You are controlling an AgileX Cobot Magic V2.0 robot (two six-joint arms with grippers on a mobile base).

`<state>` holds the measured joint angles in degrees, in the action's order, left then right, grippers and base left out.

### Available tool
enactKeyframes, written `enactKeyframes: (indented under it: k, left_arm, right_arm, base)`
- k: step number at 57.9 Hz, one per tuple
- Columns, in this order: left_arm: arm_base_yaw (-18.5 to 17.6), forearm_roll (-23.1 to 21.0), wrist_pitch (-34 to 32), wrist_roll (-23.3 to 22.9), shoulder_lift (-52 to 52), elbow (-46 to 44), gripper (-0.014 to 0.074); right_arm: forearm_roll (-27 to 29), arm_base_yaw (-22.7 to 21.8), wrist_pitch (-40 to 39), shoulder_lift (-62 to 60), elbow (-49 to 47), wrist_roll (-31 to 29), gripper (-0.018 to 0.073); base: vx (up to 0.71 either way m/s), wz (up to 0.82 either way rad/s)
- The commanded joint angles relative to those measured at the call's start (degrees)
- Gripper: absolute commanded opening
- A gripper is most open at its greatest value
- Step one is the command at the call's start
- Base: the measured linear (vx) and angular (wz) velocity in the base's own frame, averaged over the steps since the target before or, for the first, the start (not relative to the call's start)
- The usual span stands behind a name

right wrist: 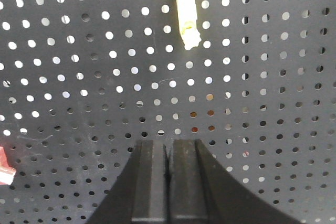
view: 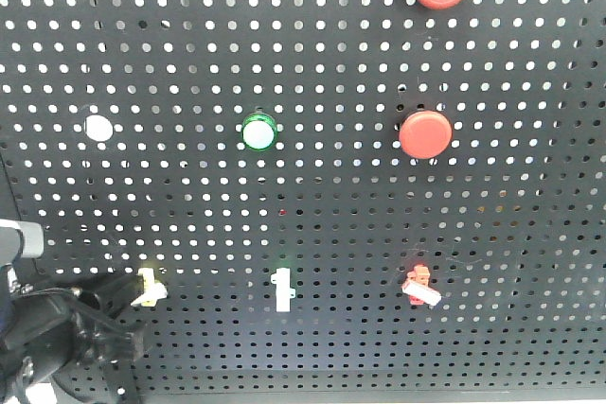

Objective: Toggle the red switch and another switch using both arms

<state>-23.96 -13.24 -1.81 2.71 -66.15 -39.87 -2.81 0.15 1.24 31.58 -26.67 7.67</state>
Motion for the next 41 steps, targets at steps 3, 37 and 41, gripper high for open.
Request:
enactKeyframes:
  k: [3,37,41]
  left_arm:
    - [-0.1,-0.7,0.9,-0.3,0.6,-1.4,0.0002]
    - [-0.1,2.8,3.1,0.3,17.9,-1.4,0.0002]
    - [-0.1,4.0,3.1,0.3,20.0,-1.4,0.0002]
  right_arm:
    - [-0.3,-0.2,-5.4,0.5,-2.1,0.0,-0.0006]
    - [-0.7,2.0,-6.6,0.6,-2.1,0.9,-0.0006]
    - [-0.7,5.8,-8.0,1.4,-2.1,0.9,-0.0006]
  base:
    - [0.0,0.0]
    - [0.0,0.0]
    - [0.0,0.0]
